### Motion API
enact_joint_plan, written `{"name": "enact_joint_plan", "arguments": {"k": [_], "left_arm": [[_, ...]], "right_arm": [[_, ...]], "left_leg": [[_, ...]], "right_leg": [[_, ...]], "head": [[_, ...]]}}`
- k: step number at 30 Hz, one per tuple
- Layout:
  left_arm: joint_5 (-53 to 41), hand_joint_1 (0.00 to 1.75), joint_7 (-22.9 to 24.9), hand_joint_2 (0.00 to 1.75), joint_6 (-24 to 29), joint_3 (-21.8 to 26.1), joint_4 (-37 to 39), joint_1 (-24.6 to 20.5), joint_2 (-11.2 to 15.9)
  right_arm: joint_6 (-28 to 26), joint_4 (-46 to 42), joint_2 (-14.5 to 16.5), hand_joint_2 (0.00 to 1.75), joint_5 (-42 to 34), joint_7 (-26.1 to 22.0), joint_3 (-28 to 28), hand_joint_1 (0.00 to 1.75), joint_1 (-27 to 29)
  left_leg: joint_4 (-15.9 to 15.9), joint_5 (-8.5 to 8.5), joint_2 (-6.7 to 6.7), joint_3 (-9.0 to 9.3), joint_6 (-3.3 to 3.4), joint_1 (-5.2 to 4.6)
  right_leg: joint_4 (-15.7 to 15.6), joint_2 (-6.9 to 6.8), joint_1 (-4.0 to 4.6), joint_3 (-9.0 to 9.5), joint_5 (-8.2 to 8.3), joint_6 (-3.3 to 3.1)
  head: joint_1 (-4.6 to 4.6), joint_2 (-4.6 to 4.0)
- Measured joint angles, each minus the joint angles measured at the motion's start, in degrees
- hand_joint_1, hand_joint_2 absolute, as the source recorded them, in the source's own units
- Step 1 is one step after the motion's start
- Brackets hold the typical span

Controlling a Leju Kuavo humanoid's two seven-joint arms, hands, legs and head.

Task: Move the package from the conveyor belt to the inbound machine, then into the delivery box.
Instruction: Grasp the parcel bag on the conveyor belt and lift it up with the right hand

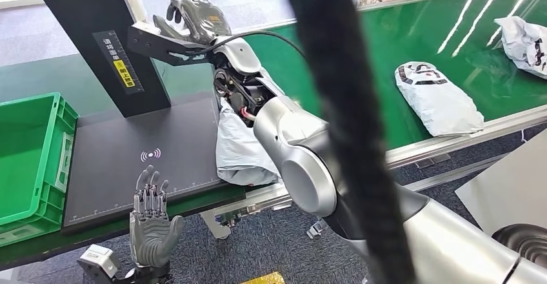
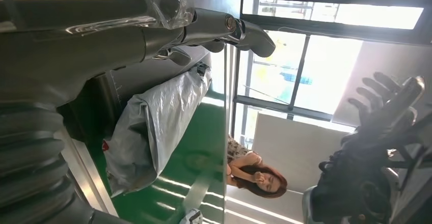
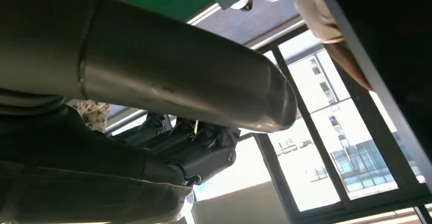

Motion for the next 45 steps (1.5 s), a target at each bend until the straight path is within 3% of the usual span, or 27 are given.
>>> {"name": "enact_joint_plan", "arguments": {"k": [3, 7, 14, 19, 24, 32, 34, 38, 41, 45], "left_arm": [[-0.4, 0.0, 0.0, 1.75, -0.3, 0.1, 0.2, 0.0, 0.0], [-0.8, 0.0, 0.0, 1.75, -0.5, 0.4, 0.2, 0.0, 0.0], [-1.4, 0.0, 0.0, 1.75, -0.6, 1.4, 0.2, 0.3, -0.2], [-1.7, 0.0, 0.0, 1.75, -0.5, 1.7, 0.2, 0.4, -0.3], [-2.2, 0.0, 0.0, 1.75, -0.3, 1.7, 0.2, 0.4, -0.3], [-2.3, 0.0, 0.0, 1.75, 0.3, 1.7, 0.2, 0.4, -0.3], [-2.3, 0.0, 0.0, 1.75, 0.3, 1.7, 0.2, 0.4, -0.3], [-2.2, 0.0, 0.0, 1.75, 0.6, 1.7, 0.2, 0.4, -0.3], [-2.2, 0.0, 0.0, 1.75, 1.0, 1.7, 0.2, 0.4, -0.3], [-2.2, 0.0, 0.0, 1.75, 1.4, 1.7, 0.2, 0.4, -0.3]], "right_arm": [[0.7, 0.1, -2.2, 0.0, 1.0, 0.4, 0.0, 1.1, 1.1], [1.3, 0.2, -6.0, 0.0, 1.3, 0.7, 0.1, 1.17, 2.3], [1.1, 0.2, -12.1, 0.0, -0.6, -0.9, -0.1, 1.16, 3.9], [0.5, 0.2, -14.2, 0.0, -2.6, -3.5, -0.7, 1.16, 6.4], [-0.7, 0.2, -14.1, 0.0, -3.7, -5.0, -1.3, 1.11, 9.5], [-1.9, 0.2, -12.4, 0.0, -4.3, -5.9, -1.6, 1.34, 13.6], [-2.1, 0.2, -11.8, 0.0, -4.8, -6.3, -1.6, 1.3, 14.7], [-2.8, 0.4, -10.6, 0.0, -5.9, -7.1, -2.0, 1.0, 17.2], [-3.2, 0.7, -9.6, 0.0, -6.3, -7.9, -2.1, 1.12, 19.5], [-3.1, 0.8, -8.6, 0.0, -6.5, -8.3, -2.2, 1.09, 22.0]], "left_leg": [[0.0, 0.0, -0.02, 0.0, 0.0, 0.0], [0.0, -0.01, -0.02, -0.01, 0.0, 0.0], [0.0, -0.02, -0.02, -0.02, 0.02, 0.0], [0.0, -0.02, -0.01, -0.02, 0.02, 0.0], [0.0, -0.02, 0.0, -0.02, 0.01, 0.01], [0.0, -0.02, 0.0, -0.03, 0.01, 0.02], [0.0, -0.02, 0.0, -0.03, 0.01, 0.02], [0.0, -0.02, 0.0, -0.03, 0.01, 0.02], [0.0, -0.02, 0.0, -0.03, 0.01, 0.02], [0.0, -0.02, 0.0, -0.03, 0.01, 0.02]], "right_leg": [[0.0, -0.01, 0.0, 0.01, 0.0, 0.0], [0.0, -0.01, 0.0, 0.0, 0.01, 0.01], [0.0, -0.01, 0.0, 0.0, 0.01, 0.01], [0.0, 0.0, 0.01, 0.0, 0.01, 0.01], [0.0, 0.0, 0.03, 0.0, 0.01, 0.01], [0.0, 0.0, 0.02, 0.0, 0.0, 0.01], [0.0, 0.0, 0.02, 0.0, 0.0, 0.01], [0.0, 0.0, 0.02, 0.0, 0.0, 0.01], [0.0, 0.0, 0.03, 0.0, 0.0, 0.01], [0.0, 0.0, 0.03, 0.0, 0.0, 0.01]], "head": [[0.0, 0.0], [0.0, 0.0], [0.0, 0.0], [0.01, 0.0], [0.01, 0.0], [0.01, 0.0], [0.01, 0.0], [0.0, 0.0], [0.01, 0.0], [0.01, 0.0]]}}
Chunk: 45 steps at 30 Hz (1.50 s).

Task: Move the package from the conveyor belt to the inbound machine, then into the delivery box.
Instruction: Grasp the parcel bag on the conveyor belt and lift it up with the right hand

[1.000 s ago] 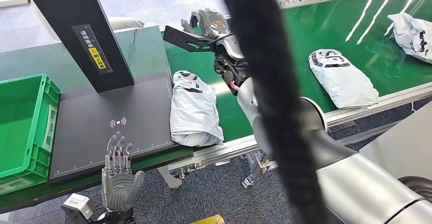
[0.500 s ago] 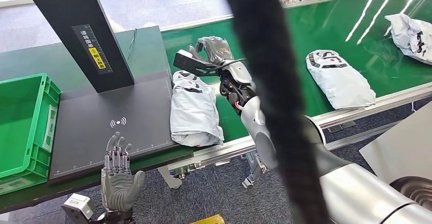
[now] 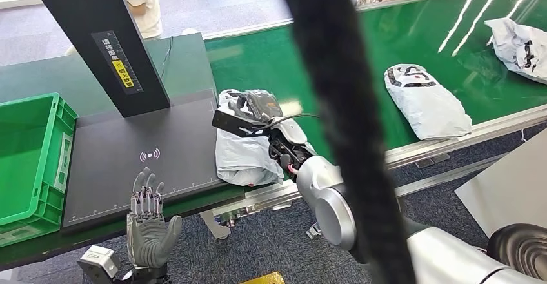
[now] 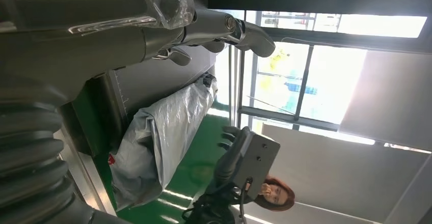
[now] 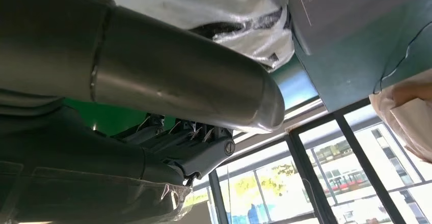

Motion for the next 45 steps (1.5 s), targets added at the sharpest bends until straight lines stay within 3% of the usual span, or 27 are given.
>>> {"name": "enact_joint_plan", "arguments": {"k": [13, 18, 24, 27, 31, 45], "left_arm": [[0.0, 0.0, 0.0, 1.75, 0.1, 0.0, 0.0, 0.0, 0.0], [0.0, 0.0, 0.0, 1.75, 0.1, 0.0, 0.0, 0.0, 0.0], [0.0, 0.0, 0.0, 1.75, 0.7, 0.0, 0.0, 0.0, 0.0], [0.4, 0.0, 0.0, 1.75, 1.2, 0.0, -0.1, 0.0, 0.0], [0.7, 0.0, 0.0, 1.75, 1.6, 0.0, -0.3, 0.1, 0.0], [1.0, 0.0, 0.0, 1.75, 1.8, 0.6, -1.4, 0.7, 0.0]], "right_arm": [[0.4, -0.1, 1.4, 0.0, 0.3, -0.2, -2.2, 1.08, 3.5], [0.4, -0.1, 1.5, 0.0, 0.3, -0.2, -2.4, 0.8, 3.7], [-0.9, 0.1, 1.6, 0.0, -0.6, -0.6, -2.7, 0.87, 4.8], [-1.2, 0.3, 1.8, 0.0, -0.8, -0.6, -2.7, 0.76, 5.8], [-1.1, 0.6, 2.0, 1.75, -0.4, 0.7, -2.7, 0.0, 6.8], [0.5, 0.9, 1.4, 1.75, 2.1, 5.4, -2.7, 0.0, 7.6]], "left_leg": [[0.0, 0.0, 0.0, 0.0, 0.0, 0.0], [0.0, 0.0, 0.0, 0.0, 0.0, 0.0], [0.0, 0.0, 0.0, 0.0, 0.0, 0.0], [0.0, 0.0, 0.0, 0.0, 0.0, 0.0], [0.0, 0.0, 0.0, 0.0, 0.0, 0.0], [0.0, 0.0, 0.0, 0.0, 0.0, 0.0]], "right_leg": [[0.0, 0.0, -0.01, 0.0, 0.0, 0.0], [0.0, 0.0, 0.0, 0.0, 0.0, 0.0], [0.0, -0.01, 0.0, 0.0, 0.0, 0.0], [0.0, 0.0, 0.0, 0.0, 0.0, 0.0], [0.0, 0.0, 0.0, 0.0, 0.0, 0.0], [0.0, 0.0, -0.01, 0.0, 0.0, 0.0]], "head": [[-0.01, 0.0], [-0.01, 0.0], [-0.01, 0.0], [-0.01, 0.0], [-0.01, 0.0], [-0.01, 0.0]]}}
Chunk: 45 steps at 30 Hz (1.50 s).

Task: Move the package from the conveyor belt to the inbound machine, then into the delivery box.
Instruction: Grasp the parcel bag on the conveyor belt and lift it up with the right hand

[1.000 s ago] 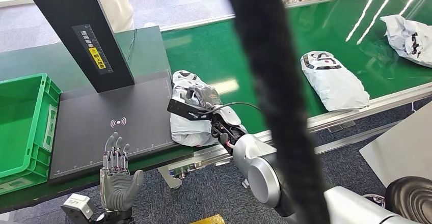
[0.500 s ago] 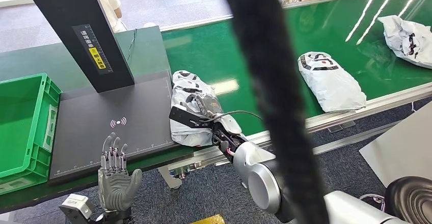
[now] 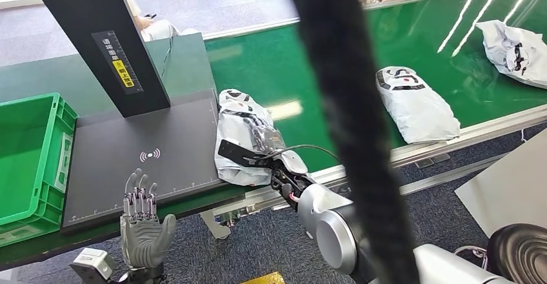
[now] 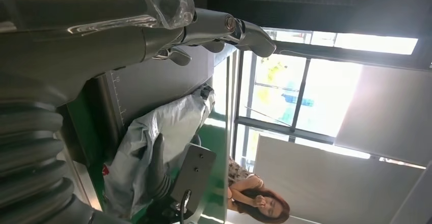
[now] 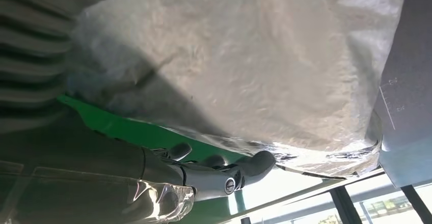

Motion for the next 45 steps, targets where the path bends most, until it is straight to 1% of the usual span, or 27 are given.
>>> {"name": "enact_joint_plan", "arguments": {"k": [12, 15, 16, 18, 19, 20, 22, 45], "left_arm": [[0.2, 0.0, 0.0, 1.75, -0.2, 0.2, -0.1, 0.0, 0.0], [0.2, 0.0, 0.0, 1.75, -0.2, 0.2, -0.1, 0.0, 0.0], [0.3, 0.0, 0.0, 1.75, -0.3, 0.2, -0.1, 0.0, 0.0], [0.3, 0.0, 0.0, 1.75, -0.4, 0.3, -0.1, 0.0, 0.0], [0.4, 0.0, 0.0, 1.75, -0.5, 0.3, -0.1, 0.0, 0.0], [0.5, 0.0, 0.0, 1.75, -0.6, 0.3, -0.1, 0.1, 0.0], [0.6, 0.0, 0.0, 1.75, -0.7, 0.3, -0.1, 0.1, 0.0], [0.7, 0.0, 0.0, 1.75, -0.8, 0.5, -0.1, 0.1, 0.0]], "right_arm": [[-0.3, 0.1, -1.1, 1.75, -0.6, -0.1, 0.0, 0.0, 0.5], [-0.5, 0.1, -1.2, 1.75, -0.8, -0.1, 0.0, 0.03, 0.7], [-0.6, 0.1, -1.3, 1.75, -0.9, -0.1, 0.0, 0.37, 0.8], [-0.6, 0.1, -1.4, 1.75, -1.0, -0.1, 0.0, 1.11, 0.9], [-0.6, 0.1, -1.4, 1.75, -1.1, -0.1, 0.0, 1.54, 0.9], [-0.6, 0.1, -1.5, 1.75, -1.2, -0.1, 0.0, 1.63, 1.0], [-0.6, 0.1, -1.6, 1.75, -1.3, -0.2, 0.0, 1.75, 1.0], [-1.4, 0.1, -2.5, 1.75, -3.6, -4.0, -1.5, 1.75, 1.0]], "left_leg": [[0.0, 0.0, 0.0, 0.01, 0.0, 0.0], [0.0, 0.0, 0.0, 0.01, 0.0, 0.0], [0.0, 0.0, 0.0, 0.01, 0.0, 0.0], [0.0, 0.0, 0.0, 0.0, 0.0, 0.0], [0.0, 0.0, 0.0, 0.0, 0.0, 0.0], [0.0, 0.0, 0.0, 0.0, 0.0, 0.0], [0.0, 0.0, 0.0, 0.0, 0.0, 0.0], [0.0, 0.0, 0.0, 0.0, 0.0, 0.0]], "right_leg": [[0.0, 0.0, 0.0, 0.0, 0.0, 0.0], [0.0, 0.0, 0.0, 0.0, 0.0, 0.0], [0.0, 0.0, 0.0, 0.0, 0.0, 0.0], [0.0, 0.0, 0.0, 0.0, 0.0, 0.0], [0.0, 0.0, 0.0, 0.0, 0.0, 0.0], [0.0, 0.0, 0.0, 0.0, 0.0, 0.0], [0.0, 0.0, 0.0, 0.0, 0.0, 0.0], [0.0, 0.0, 0.0, 0.0, 0.0, 0.0]], "head": [[0.0, 0.0], [0.0, 0.0], [0.0, 0.0], [0.0, 0.0], [0.0, 0.0], [0.0, 0.0], [0.0, 0.0], [0.0, 0.0]]}}
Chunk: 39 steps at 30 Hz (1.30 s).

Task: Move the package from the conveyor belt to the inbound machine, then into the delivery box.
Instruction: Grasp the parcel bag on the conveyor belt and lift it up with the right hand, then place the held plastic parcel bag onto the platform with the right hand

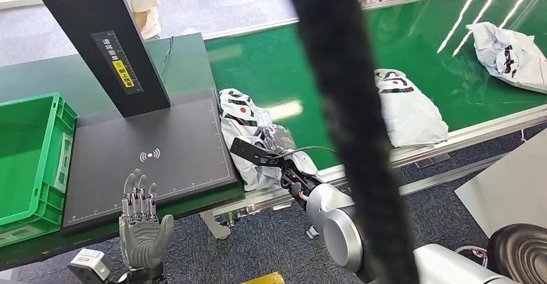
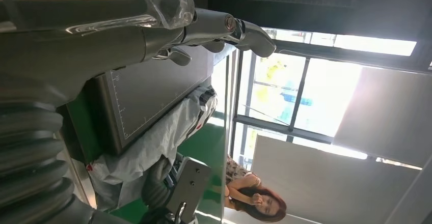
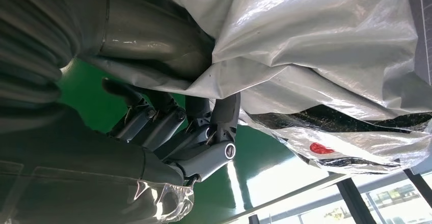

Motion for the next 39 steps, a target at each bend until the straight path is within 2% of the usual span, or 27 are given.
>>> {"name": "enact_joint_plan", "arguments": {"k": [9, 21, 30, 39], "left_arm": [[0.1, 0.0, 0.0, 1.75, 0.1, 0.2, 0.0, 0.0, -0.1], [0.2, 0.0, 0.0, 1.75, -2.0, 0.3, 0.6, -0.2, -0.1], [1.1, 0.0, 0.0, 1.75, -2.2, -0.3, 1.3, -0.8, -0.1], [1.5, 0.0, 0.0, 1.75, -2.0, -0.9, 1.5, -1.1, -0.1]], "right_arm": [[-0.5, 0.0, 0.0, 1.75, 0.4, -0.3, -0.4, 1.75, -2.1], [1.5, -0.8, -0.7, 1.75, 2.5, 0.9, 0.0, 1.75, -15.8], [2.9, -1.6, 2.2, 1.75, 3.5, 1.8, 1.5, 1.75, -23.7], [3.2, -1.8, 4.0, 1.75, 3.1, 1.9, 2.0, 1.75, -25.0]], "left_leg": [[0.0, 0.0, 0.0, 0.0, 0.0, 0.0], [0.0, 0.01, 0.02, -0.01, 0.0, 0.0], [0.0, 0.01, 0.05, -0.01, -0.01, 0.01], [0.0, 0.01, 0.04, -0.03, 0.0, 0.0]], "right_leg": [[0.0, 0.01, 0.0, 0.0, 0.01, 0.0], [0.0, 0.01, -0.01, -0.02, 0.01, -0.01], [0.0, 0.02, 0.02, -0.05, 0.01, -0.01], [0.0, 0.01, 0.0, -0.05, 0.01, 0.0]], "head": [[0.01, 0.0], [0.01, 0.0], [0.0, 0.0], [0.01, 0.0]]}}
